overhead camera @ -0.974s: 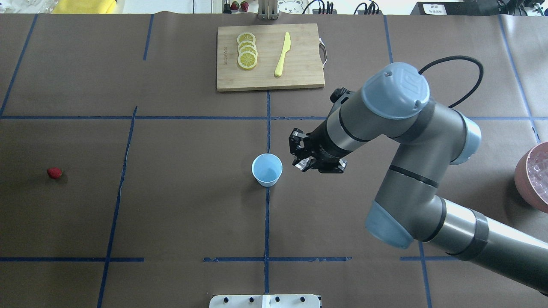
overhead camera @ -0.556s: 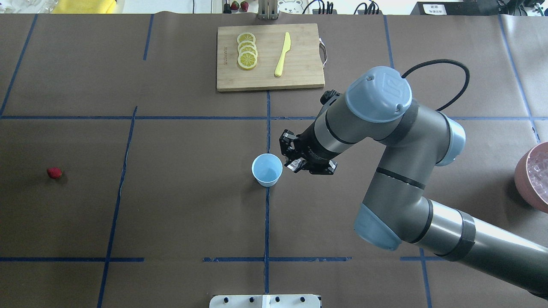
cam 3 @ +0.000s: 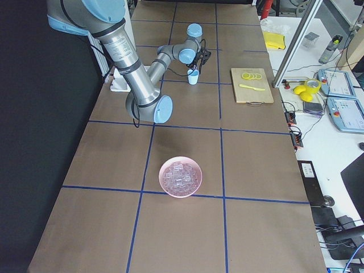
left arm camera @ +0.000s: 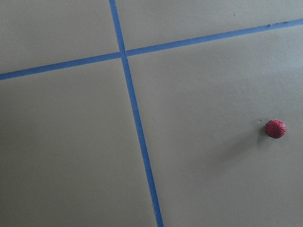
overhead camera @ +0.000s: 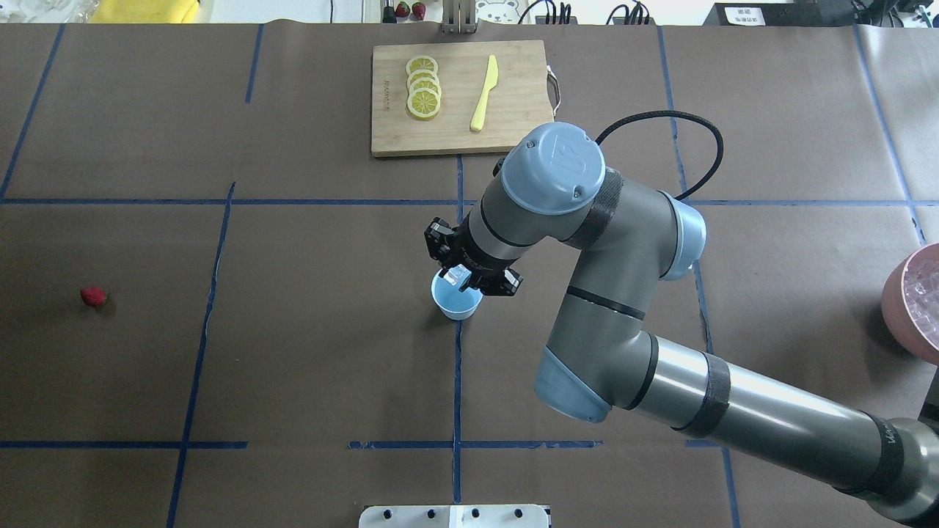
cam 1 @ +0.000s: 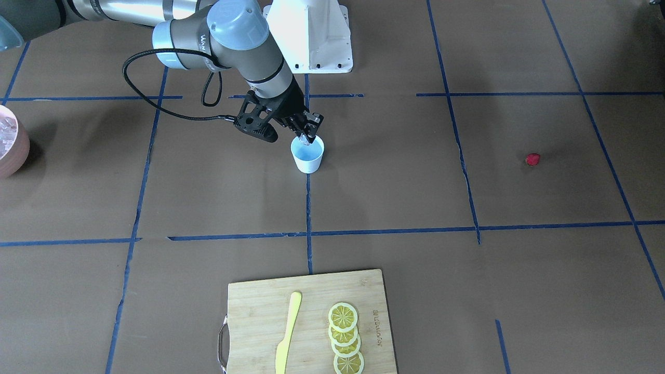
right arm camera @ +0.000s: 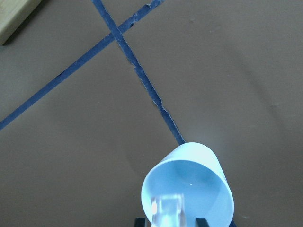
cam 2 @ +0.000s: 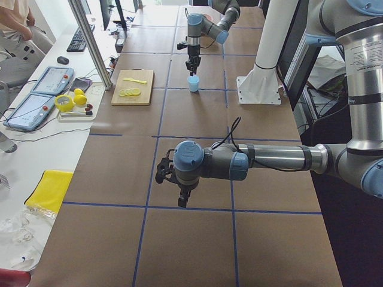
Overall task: Put ice and strawberries in cup
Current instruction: 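Carry ice cube in right gripper over the blue cup and release, then withdraw the right gripper back toward the ice bowl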
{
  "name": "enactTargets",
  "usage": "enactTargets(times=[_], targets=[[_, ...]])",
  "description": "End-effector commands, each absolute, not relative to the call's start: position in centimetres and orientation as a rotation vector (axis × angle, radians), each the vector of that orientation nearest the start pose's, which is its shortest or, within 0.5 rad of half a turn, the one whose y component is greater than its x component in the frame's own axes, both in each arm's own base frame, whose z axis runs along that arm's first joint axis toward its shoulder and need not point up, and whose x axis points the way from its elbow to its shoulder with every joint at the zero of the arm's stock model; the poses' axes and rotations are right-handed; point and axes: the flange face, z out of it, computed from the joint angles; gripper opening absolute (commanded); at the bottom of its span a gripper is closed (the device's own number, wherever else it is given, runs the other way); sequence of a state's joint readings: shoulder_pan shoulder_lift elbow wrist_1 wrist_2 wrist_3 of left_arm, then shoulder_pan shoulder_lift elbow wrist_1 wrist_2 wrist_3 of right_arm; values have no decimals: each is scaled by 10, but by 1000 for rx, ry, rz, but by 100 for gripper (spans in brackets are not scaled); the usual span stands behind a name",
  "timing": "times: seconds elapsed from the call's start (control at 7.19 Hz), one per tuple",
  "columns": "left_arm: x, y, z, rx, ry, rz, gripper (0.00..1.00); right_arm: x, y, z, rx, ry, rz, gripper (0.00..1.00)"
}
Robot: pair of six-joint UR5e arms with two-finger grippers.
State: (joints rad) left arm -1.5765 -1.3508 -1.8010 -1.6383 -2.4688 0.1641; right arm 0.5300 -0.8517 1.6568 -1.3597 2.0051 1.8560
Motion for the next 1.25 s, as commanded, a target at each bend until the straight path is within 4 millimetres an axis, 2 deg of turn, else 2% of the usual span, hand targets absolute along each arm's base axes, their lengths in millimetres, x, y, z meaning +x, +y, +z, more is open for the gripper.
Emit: enactTargets(times=[0.0, 0.14, 0.28, 0.42, 0.56, 0.7, 0.83, 0.97, 1.11], targets=[[-57, -399, 623, 153, 895, 186, 100, -543, -422, 163, -275, -1049, 513, 81], [-57, -400, 622, 156, 894, 187, 100, -539, -423, 160, -275, -1058, 514, 80], [-57, -400, 622, 156, 893, 187, 100, -499, -433, 166, -293, -1077, 526, 79], [-57, -400, 622, 156, 893, 187, 100, -438, -446, 210, -343, -1061, 542, 79], [-57, -400, 622, 155, 893, 186, 100, -378, -459, 242, -319, -1070, 480, 79], [-57, -399, 624, 151, 893, 184, 100, -317, -458, 293, -267, -1053, 406, 79], [-56, -398, 624, 149, 894, 184, 100, -266, -445, 346, -202, -1011, 345, 83], [-57, -394, 627, 146, 894, 182, 100, -218, -432, 394, -136, -965, 272, 98], [-57, -393, 626, 146, 894, 182, 100, -168, -417, 443, -80, -909, 205, 98]])
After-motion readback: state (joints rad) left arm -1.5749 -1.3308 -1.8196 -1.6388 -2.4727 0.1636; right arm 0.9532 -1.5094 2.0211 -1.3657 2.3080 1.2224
